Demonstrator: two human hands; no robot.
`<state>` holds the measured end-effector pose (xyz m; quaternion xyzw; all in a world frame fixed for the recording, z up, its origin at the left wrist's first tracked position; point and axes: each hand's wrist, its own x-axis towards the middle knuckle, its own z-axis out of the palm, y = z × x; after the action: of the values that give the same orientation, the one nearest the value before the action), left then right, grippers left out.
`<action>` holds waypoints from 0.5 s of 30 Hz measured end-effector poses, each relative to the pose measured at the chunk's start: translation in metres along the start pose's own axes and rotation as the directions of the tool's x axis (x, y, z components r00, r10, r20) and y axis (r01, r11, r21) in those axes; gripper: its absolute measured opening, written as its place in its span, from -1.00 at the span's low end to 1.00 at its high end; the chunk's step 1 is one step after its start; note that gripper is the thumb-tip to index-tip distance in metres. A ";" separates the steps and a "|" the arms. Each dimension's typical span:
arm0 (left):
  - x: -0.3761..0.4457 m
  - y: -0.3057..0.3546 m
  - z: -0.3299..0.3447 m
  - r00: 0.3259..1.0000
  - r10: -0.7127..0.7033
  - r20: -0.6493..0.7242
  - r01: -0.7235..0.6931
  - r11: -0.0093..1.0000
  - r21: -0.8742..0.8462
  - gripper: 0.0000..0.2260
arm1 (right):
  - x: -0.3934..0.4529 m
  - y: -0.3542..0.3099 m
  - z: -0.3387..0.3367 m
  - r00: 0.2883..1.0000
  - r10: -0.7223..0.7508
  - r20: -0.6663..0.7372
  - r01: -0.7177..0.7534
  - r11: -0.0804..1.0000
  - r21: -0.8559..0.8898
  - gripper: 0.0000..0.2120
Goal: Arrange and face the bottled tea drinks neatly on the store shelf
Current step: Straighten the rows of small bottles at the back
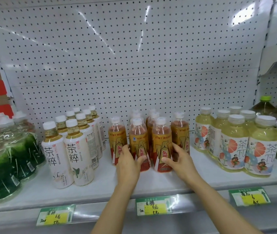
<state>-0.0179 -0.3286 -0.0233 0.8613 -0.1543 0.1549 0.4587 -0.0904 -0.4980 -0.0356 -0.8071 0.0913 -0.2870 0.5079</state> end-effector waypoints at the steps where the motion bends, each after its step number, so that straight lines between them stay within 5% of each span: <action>1: 0.001 0.000 0.002 1.000 0.008 -0.001 -0.008 1.000 0.008 -0.41 | 0.000 -0.002 0.003 1.000 0.001 -0.012 -0.001 1.000 0.005 -0.41; 7: -0.001 -0.003 0.000 0.996 0.073 -0.051 -0.070 0.996 0.061 -0.37 | 0.000 -0.005 0.005 0.999 -0.028 -0.022 0.028 1.000 0.002 -0.48; 9: 0.001 -0.007 -0.011 0.982 0.081 -0.169 -0.091 0.995 -0.051 -0.38 | -0.001 -0.008 -0.008 0.986 -0.049 -0.159 0.061 0.996 0.071 -0.48; 12: 0.022 -0.014 -0.032 0.936 0.033 -0.350 -0.075 0.991 -0.107 -0.36 | 0.014 -0.007 -0.037 0.887 -0.152 -0.437 0.106 0.986 -0.128 -0.55; 15: 0.052 -0.031 -0.036 0.976 -0.090 -0.199 0.070 0.992 -0.104 -0.16 | 0.032 -0.001 -0.050 0.898 -0.076 -0.433 -0.008 0.982 -0.190 -0.38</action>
<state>0.0370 -0.2882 -0.0064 0.8233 -0.0790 0.2159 0.5189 -0.0927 -0.5499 -0.0066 -0.7673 0.2156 -0.4603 0.3910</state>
